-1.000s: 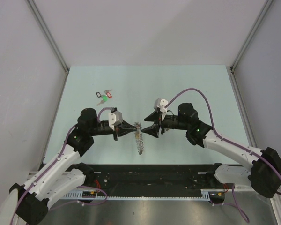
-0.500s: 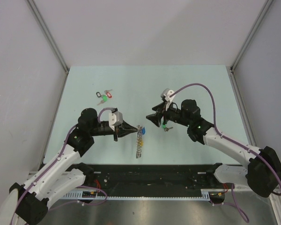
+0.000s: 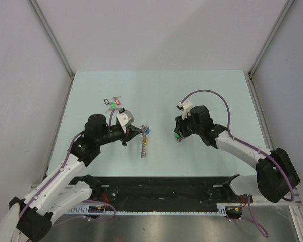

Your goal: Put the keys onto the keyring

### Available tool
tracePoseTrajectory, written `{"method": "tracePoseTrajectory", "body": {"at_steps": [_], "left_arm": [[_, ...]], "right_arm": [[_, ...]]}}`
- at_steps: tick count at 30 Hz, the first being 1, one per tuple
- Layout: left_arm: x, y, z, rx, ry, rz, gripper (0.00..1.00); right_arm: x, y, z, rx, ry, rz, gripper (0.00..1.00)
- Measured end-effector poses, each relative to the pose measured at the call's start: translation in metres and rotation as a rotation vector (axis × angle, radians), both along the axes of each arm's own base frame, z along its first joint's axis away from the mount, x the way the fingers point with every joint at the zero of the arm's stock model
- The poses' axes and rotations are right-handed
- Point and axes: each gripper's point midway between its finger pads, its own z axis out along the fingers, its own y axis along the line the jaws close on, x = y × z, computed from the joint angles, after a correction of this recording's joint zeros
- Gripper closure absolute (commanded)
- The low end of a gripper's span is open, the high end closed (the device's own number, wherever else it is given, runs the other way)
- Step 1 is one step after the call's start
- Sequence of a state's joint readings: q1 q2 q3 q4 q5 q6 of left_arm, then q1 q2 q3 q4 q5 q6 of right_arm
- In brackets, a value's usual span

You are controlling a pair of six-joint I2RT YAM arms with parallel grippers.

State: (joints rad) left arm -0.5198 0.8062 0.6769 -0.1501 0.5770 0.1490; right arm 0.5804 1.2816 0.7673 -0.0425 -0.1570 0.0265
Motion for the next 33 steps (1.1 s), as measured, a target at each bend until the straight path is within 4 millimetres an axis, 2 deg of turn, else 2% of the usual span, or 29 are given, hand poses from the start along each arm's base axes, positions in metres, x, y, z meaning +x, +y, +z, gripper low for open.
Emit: {"method": "tracePoseTrajectory", "body": {"at_steps": [5, 11, 19, 33], "left_arm": [[0.011, 0.011, -0.009, 0.039, 0.027, 0.096, 1.0], [0.015, 0.016, -0.013, 0.056, 0.043, 0.136, 0.99], [0.016, 0.018, -0.016, 0.065, 0.048, 0.15, 1.0], [0.016, 0.018, -0.017, 0.067, 0.051, 0.151, 1.0]], "right_arm": [[-0.008, -0.006, -0.046, -0.082, 0.136, -0.018, 0.66], [-0.011, -0.012, -0.074, -0.115, 0.194, -0.063, 0.71], [-0.004, -0.009, -0.091, -0.124, 0.206, -0.078, 0.75], [-0.002, -0.006, -0.105, -0.124, 0.227, -0.078, 0.78]]}}
